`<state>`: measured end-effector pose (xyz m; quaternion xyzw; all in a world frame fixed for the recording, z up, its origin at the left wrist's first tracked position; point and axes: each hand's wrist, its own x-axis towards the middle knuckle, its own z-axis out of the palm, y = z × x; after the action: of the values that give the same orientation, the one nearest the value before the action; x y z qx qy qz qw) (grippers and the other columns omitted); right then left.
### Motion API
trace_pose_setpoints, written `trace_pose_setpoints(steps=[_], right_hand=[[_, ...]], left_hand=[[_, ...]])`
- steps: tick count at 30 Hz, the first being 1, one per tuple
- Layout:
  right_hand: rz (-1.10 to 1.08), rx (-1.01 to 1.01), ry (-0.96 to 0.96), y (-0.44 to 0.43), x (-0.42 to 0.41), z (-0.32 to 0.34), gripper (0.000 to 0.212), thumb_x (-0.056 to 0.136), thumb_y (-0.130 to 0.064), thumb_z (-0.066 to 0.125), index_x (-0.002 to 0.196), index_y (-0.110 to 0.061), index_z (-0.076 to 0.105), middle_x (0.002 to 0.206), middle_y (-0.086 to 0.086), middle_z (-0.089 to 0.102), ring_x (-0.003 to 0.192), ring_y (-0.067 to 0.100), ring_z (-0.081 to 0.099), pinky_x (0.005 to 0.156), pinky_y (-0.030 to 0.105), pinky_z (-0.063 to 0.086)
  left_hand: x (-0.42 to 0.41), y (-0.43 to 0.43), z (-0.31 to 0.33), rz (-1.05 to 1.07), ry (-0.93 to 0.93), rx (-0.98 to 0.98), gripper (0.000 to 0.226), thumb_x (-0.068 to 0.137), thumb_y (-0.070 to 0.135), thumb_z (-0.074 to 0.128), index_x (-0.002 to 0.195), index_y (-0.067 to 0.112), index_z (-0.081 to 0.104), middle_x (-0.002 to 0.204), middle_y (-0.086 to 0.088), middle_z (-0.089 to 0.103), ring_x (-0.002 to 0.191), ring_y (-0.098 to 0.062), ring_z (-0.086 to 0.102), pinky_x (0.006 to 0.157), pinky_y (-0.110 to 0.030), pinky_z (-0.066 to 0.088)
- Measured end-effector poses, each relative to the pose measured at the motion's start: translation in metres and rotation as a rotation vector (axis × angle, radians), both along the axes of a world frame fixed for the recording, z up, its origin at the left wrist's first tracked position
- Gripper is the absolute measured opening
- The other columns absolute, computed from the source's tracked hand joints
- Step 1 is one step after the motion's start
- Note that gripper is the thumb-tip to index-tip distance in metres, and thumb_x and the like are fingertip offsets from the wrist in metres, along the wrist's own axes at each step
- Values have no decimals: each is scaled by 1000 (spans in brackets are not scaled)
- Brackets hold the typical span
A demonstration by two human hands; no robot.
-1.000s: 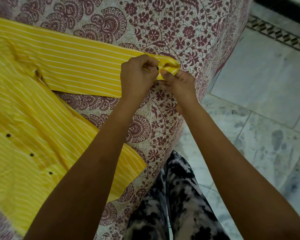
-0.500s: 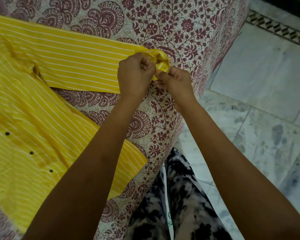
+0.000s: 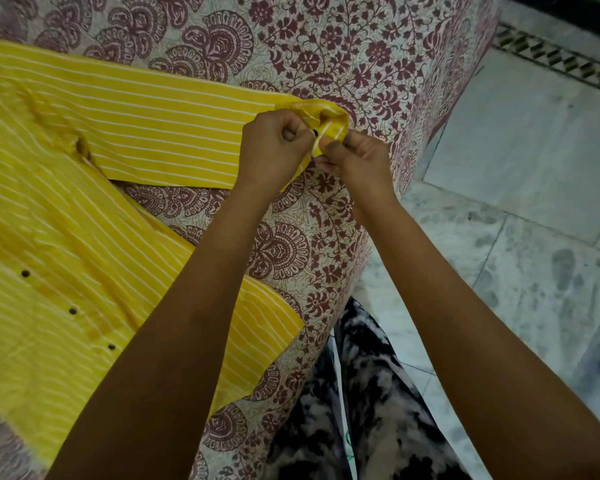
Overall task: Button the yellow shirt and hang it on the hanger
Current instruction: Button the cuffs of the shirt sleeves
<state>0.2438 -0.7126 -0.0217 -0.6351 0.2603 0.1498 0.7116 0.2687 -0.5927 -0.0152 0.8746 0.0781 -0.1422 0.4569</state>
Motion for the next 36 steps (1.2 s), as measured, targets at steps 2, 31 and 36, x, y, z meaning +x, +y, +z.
trace_pose_setpoints(steps=[2, 31, 36], right_hand=[[-2, 9, 5, 1, -1, 0, 12, 89, -1, 56, 96, -1, 66, 66, -4, 66, 55, 1, 61, 66, 18, 54], [39, -279, -240, 13, -22, -8, 7, 79, -7, 67, 74, -11, 68, 65, -9, 64, 59, 1, 58, 61, 17, 49], [167, -514, -367, 13, -21, -9, 7, 78, -11, 65, 81, -6, 69, 73, -4, 65, 61, -3, 56, 62, 18, 51]], left_hand=[[-2, 1, -1, 14, 1, -13, 12, 77, 16, 59, 65, 13, 59, 60, 5, 58, 66, -20, 60, 68, -39, 54], [-23, 14, 9, 36, 226, -173, 5, 80, 4, 63, 78, 0, 64, 72, -14, 66, 71, -23, 67, 75, -37, 60], [-40, 12, 8, 133, 234, -280, 30, 72, 21, 61, 95, 2, 68, 93, -23, 69, 88, -30, 67, 87, -53, 53]])
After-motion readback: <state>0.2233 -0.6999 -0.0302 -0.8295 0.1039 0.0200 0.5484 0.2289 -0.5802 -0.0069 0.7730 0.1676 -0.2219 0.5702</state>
